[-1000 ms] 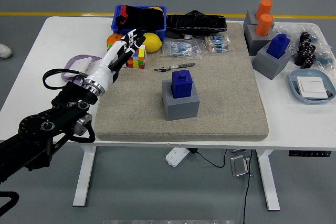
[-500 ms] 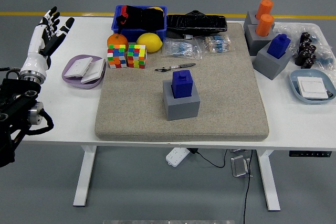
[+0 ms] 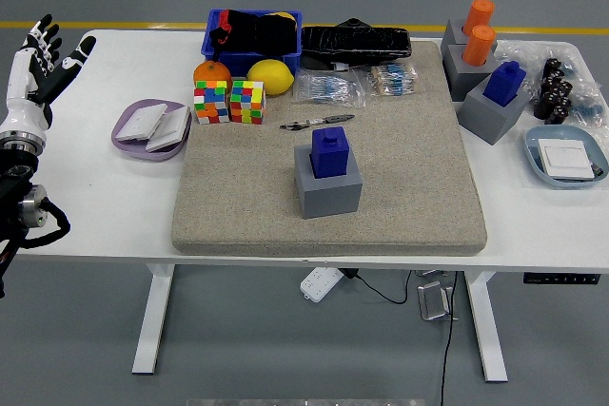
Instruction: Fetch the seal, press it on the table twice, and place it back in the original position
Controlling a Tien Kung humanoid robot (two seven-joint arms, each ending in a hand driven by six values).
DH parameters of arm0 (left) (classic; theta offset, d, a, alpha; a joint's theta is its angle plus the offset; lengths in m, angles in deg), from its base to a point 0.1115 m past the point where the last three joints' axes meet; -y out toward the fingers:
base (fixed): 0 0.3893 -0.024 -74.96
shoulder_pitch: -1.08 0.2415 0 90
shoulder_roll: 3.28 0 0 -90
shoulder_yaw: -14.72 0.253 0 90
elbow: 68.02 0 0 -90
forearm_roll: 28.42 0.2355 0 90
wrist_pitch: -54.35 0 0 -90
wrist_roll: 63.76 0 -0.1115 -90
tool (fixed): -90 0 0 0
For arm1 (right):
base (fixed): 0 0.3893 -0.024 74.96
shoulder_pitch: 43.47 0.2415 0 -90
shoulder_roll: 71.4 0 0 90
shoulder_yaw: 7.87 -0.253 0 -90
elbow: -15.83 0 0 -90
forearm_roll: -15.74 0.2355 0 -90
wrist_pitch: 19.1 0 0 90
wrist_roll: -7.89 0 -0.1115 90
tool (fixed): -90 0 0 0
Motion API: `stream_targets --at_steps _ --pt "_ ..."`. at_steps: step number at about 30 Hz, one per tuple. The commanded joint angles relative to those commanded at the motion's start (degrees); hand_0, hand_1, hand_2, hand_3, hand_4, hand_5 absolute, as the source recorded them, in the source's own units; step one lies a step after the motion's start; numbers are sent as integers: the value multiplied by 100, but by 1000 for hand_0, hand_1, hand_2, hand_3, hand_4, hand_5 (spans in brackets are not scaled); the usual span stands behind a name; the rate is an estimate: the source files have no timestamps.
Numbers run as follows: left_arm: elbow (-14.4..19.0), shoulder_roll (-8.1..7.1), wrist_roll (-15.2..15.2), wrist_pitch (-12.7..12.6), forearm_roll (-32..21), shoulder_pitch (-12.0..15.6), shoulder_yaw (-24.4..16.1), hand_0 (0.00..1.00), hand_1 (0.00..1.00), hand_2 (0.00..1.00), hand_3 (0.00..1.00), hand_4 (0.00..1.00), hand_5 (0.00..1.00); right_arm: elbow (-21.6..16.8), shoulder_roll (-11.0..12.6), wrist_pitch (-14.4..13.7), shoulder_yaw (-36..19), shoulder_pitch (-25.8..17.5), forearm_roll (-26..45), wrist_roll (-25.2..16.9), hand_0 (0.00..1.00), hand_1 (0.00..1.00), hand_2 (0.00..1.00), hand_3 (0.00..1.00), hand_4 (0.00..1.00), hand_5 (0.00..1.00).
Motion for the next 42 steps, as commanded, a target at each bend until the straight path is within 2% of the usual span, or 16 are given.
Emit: stream_targets --at_steps 6,13,42 --pt "16 -57 6 -31 47 -21 -52 947 937 946 965 953 488 0 19 3 42 68 -46 9 787 721 725 663 817 486" --pt "40 -55 11 -32 66 65 -55 945 935 944 965 953 490 0 26 -2 74 -2 -26 0 787 720 725 663 817 485" --pt "81 -61 36 -53 116 42 -181 946 929 933 954 938 474 0 28 -3 -62 -63 -50 -4 787 720 725 662 810 488"
